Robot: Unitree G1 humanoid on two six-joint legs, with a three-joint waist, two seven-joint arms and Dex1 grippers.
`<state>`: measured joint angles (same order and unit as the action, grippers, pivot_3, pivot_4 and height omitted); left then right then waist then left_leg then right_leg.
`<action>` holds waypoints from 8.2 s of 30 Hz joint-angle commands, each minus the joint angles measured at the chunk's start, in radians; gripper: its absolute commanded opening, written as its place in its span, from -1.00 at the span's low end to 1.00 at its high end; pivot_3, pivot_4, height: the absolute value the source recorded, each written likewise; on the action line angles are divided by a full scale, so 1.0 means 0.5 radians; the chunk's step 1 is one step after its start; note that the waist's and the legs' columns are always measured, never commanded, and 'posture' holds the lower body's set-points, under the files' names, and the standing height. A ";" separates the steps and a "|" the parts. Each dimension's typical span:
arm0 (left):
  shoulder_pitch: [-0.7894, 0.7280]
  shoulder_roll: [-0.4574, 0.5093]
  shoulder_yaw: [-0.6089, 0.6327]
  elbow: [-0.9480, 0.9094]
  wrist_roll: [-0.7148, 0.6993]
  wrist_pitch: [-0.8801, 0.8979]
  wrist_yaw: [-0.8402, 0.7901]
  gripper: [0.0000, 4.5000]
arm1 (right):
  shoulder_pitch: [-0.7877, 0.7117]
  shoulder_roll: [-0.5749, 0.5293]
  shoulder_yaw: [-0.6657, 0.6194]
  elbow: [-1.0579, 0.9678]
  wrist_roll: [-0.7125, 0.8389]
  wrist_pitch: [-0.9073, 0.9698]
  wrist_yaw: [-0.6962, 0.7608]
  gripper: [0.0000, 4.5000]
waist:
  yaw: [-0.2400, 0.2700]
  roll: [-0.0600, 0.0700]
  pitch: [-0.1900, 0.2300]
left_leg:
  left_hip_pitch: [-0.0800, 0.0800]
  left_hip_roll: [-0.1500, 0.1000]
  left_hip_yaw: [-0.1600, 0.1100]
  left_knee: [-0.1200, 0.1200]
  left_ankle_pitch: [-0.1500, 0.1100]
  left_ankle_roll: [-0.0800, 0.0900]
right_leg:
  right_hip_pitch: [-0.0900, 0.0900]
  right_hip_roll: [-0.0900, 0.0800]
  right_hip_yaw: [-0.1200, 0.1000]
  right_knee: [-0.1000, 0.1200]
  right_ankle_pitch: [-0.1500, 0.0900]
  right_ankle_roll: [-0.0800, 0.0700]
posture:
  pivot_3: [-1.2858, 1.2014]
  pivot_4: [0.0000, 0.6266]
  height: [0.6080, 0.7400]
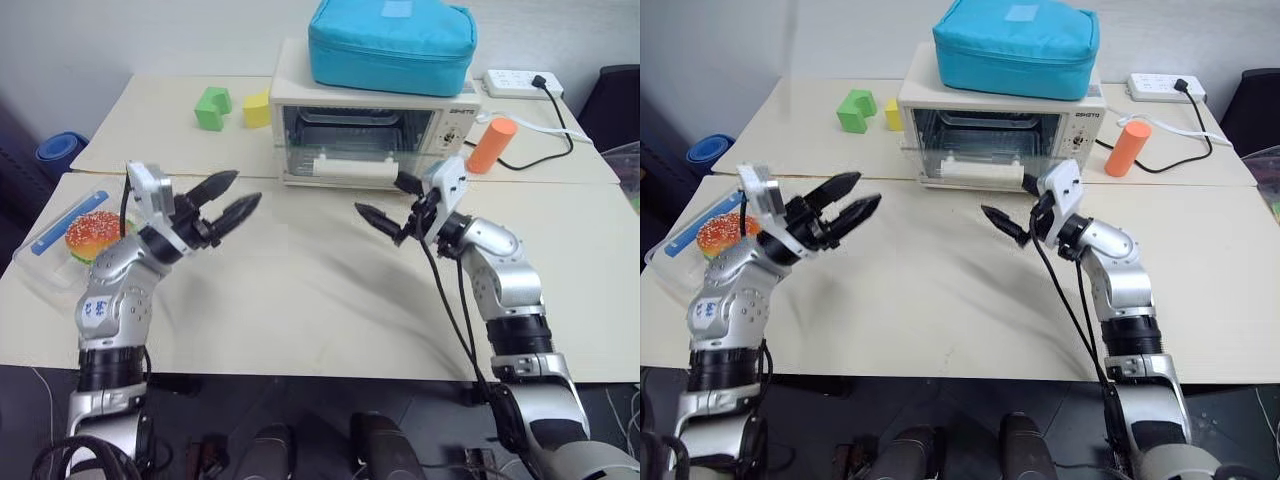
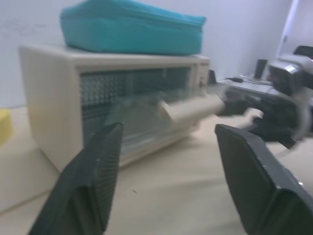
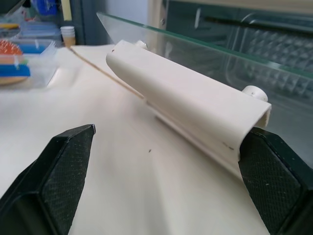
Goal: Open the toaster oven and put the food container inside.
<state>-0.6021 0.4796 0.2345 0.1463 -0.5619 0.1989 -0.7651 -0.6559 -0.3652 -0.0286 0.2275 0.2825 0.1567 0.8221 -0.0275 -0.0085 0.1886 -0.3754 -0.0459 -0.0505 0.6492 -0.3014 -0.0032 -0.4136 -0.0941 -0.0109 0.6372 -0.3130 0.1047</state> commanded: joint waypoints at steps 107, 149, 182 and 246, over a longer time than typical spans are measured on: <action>-0.411 0.593 0.251 -0.114 -0.441 2.062 1.230 -0.88 | 1.054 -0.424 -0.257 -0.926 0.338 -0.450 0.343 1.00 | 0.094 -0.027 -0.008 | 0.005 0.005 0.007 0.002 -0.015 0.003 | 0.005 0.001 0.013 -0.007 0.004 -0.001 | 0.03 -0.52 1.00; -0.342 0.453 -0.713 -0.025 0.337 0.852 -0.382 -0.47 | 0.802 -0.654 0.048 -0.876 0.216 0.224 0.080 -0.46 | 0.103 -0.026 -0.006 | 0.007 0.014 0.013 0.013 -0.012 -0.002 | 0.007 0.015 0.025 -0.006 0.003 -0.002 | 0.03 -0.52 1.00; -1.046 -0.556 -0.289 1.800 0.722 -0.504 0.532 -0.99 | -0.885 0.005 0.097 1.700 -0.451 -0.739 -0.260 -1.00 | 0.038 -0.026 -0.006 | -0.004 0.013 0.020 0.027 -0.015 0.001 | -0.004 0.016 0.004 0.014 0.005 0.001 | 0.03 -0.52 1.00; 0.674 0.539 0.131 -0.096 0.177 -0.117 -0.693 1.00 | 0.278 -0.427 -0.088 -0.065 0.341 -0.402 0.984 0.28 | -0.006 -0.020 -0.004 | -0.028 0.013 0.019 0.031 -0.019 0.003 | -0.027 0.012 0.024 0.018 0.005 -0.001 | 0.03 -0.52 1.00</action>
<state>-0.2939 0.7171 0.2880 0.0967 -0.4923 0.1694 -1.0762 -0.5471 -0.5510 -0.0866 0.2746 0.4582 -0.0239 1.2620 -0.0306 -0.0184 0.1866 -0.3886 -0.0388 -0.0400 0.6645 -0.3109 -0.0016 -0.4272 -0.0880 0.0018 0.6455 -0.3106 0.1043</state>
